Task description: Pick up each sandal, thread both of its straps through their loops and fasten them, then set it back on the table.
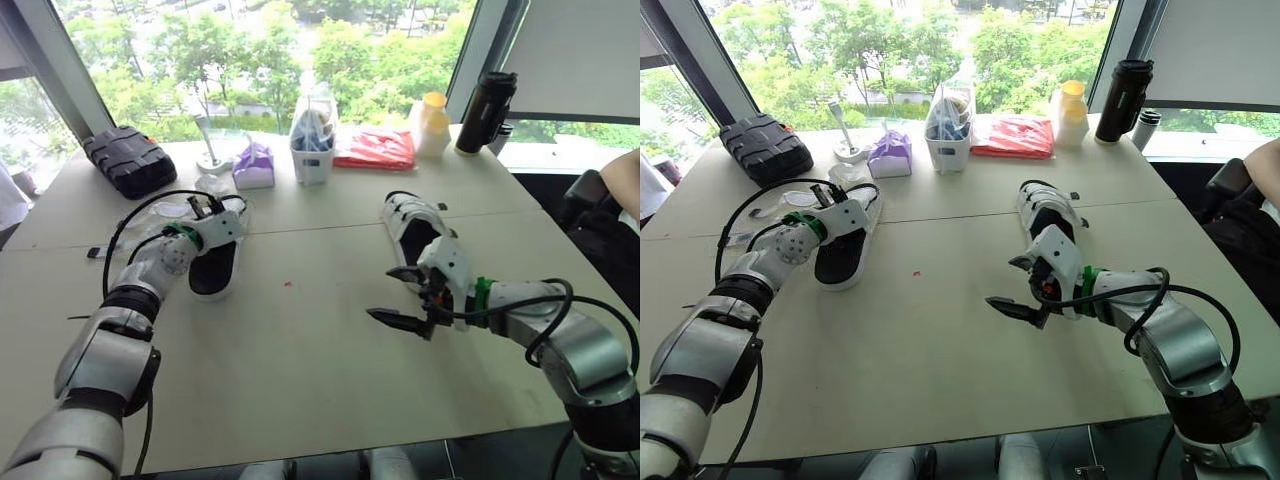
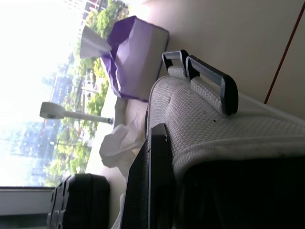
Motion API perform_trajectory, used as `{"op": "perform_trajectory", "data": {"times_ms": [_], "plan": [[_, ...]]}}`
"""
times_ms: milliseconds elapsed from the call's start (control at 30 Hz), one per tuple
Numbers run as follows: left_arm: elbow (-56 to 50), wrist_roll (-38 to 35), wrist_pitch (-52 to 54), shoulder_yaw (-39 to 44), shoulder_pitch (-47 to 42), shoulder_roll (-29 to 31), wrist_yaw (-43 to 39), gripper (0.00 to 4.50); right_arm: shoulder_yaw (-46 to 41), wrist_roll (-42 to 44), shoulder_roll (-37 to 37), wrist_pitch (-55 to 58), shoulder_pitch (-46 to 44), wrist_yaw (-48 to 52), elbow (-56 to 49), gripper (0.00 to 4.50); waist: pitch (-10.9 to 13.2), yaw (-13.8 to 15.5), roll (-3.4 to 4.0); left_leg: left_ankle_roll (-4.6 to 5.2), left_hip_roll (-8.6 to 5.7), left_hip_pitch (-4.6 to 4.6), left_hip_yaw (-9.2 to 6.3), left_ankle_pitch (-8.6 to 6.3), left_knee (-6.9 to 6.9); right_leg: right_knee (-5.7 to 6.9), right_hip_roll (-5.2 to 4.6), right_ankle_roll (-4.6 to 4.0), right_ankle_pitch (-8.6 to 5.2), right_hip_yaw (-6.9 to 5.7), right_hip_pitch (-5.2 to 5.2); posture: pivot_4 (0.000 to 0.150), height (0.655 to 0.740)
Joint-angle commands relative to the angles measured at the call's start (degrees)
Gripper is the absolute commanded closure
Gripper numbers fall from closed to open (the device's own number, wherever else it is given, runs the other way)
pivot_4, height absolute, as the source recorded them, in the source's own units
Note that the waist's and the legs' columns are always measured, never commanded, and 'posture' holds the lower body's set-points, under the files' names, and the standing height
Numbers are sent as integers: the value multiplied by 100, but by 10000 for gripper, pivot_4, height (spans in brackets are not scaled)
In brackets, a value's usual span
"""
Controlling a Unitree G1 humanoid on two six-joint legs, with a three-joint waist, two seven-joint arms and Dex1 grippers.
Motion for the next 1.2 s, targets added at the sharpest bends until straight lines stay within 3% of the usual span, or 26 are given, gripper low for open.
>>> {"op": "perform_trajectory", "data": {"times_ms": [33,67,133,267,433,667,1200], "plan": [[-1161,-927,-1623,-73,294,191,-1118,44675,-191,-24,-268,-300,-207,152,223,0,0,12,-1,-9,-1,-24,-3,5,10,0,0,7,5,0,-18,1500,7400],[-1445,-1328,-2016,-190,454,216,-1723,44675,-203,-48,-333,-367,-243,197,324,0,0,12,-1,-20,-2,-59,0,11,19,0,-2,12,14,3,-53,1500,7400],[-1784,-1446,-2788,-502,583,439,-2249,44675,-216,-70,-472,-513,-334,292,543,0,0,27,0,-22,-1,-73,2,13,20,-6,-19,10,19,6,-65,1500,7400],[-1799,-2043,-3946,-966,563,551,-2937,44675,-221,-151,-673,-799,-441,416,909,0,0,13,0,-17,-11,-72,9,11,19,-14,-21,12,20,7,-60,1500,7400],[-1374,-2116,-4923,-1455,356,548,-3348,44675,-253,-179,-769,-938,-412,445,1007,0,0,-27,0,10,-9,-66,11,-4,19,-10,-7,13,20,8,-57,1500,7400],[-911,-1638,-6063,-1861,161,355,-3080,44675,-309,-152,-787,-918,-240,378,844,0,-1,-18,0,12,-10,-65,12,-4,21,-10,-5,13,21,8,-54,1500,7400],[-1399,-643,-6098,-1972,459,452,-2202,44675,-162,-170,-685,-942,-185,282,711,0,-1,-16,-1,12,-10,-61,12,-3,24,-8,-3,15,21,8,-49,1500,7400]]}}
